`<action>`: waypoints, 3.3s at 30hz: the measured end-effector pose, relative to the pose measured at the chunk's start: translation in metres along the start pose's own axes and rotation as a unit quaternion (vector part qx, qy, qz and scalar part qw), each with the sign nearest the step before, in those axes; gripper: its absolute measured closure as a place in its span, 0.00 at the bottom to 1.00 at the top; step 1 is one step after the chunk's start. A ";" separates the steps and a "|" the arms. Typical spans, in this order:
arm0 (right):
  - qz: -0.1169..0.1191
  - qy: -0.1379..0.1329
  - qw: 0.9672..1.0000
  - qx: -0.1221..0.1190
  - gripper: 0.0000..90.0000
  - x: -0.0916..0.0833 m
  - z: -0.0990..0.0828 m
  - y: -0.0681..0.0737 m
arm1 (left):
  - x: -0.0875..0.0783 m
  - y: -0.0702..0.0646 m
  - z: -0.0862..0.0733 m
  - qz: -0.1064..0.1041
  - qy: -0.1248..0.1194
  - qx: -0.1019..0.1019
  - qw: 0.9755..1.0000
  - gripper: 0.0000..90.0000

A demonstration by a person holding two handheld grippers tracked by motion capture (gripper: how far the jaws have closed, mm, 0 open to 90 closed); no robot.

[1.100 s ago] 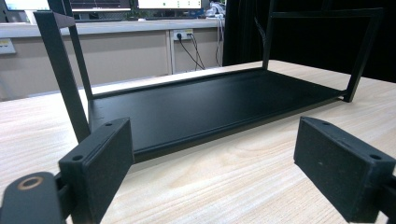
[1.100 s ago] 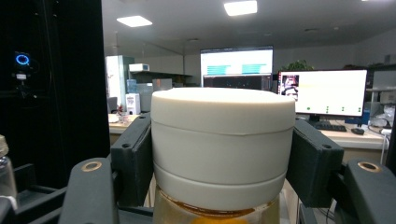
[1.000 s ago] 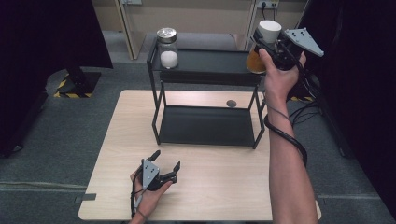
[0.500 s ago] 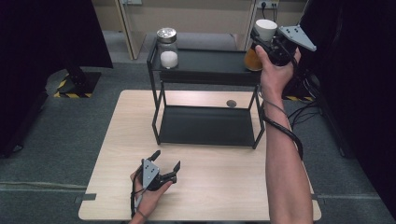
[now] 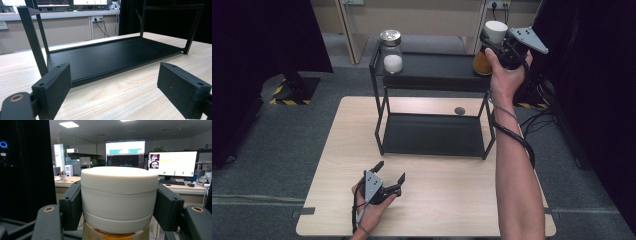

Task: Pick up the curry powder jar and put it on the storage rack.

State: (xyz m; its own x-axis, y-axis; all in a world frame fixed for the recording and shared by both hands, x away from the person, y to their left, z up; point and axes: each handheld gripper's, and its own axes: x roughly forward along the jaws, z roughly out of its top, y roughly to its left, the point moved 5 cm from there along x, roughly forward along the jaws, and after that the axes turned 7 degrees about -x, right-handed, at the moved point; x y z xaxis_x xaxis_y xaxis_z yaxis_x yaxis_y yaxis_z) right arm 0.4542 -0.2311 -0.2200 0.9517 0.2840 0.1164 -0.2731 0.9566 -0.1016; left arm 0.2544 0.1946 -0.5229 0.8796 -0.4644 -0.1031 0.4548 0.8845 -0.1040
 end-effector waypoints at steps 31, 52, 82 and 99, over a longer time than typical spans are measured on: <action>0.064 0.029 0.997 0.023 0.10 -0.053 0.002 -0.003 | 0.000 -0.001 0.000 0.002 0.001 0.000 1.000 0.13; 0.088 0.041 0.995 0.000 0.08 -0.114 -0.028 0.004 | 0.000 -0.001 0.000 0.004 0.002 -0.001 1.000 0.13; 0.105 0.067 0.992 -0.011 0.08 -0.170 -0.082 0.006 | 0.000 -0.001 0.000 0.005 0.002 0.001 1.000 0.13; 0.111 0.090 0.990 -0.010 0.08 -0.190 -0.119 0.016 | 0.001 -0.002 0.000 0.005 0.000 0.000 1.000 0.13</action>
State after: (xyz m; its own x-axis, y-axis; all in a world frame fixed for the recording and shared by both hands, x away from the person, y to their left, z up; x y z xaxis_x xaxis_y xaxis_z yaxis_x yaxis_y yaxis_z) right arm 0.2861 -0.2772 -0.3618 0.8791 0.4682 -0.0893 -0.4763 0.8705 -0.1244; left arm 0.2541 0.1926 -0.5228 0.8845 -0.4547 -0.1045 0.4451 0.8895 -0.1029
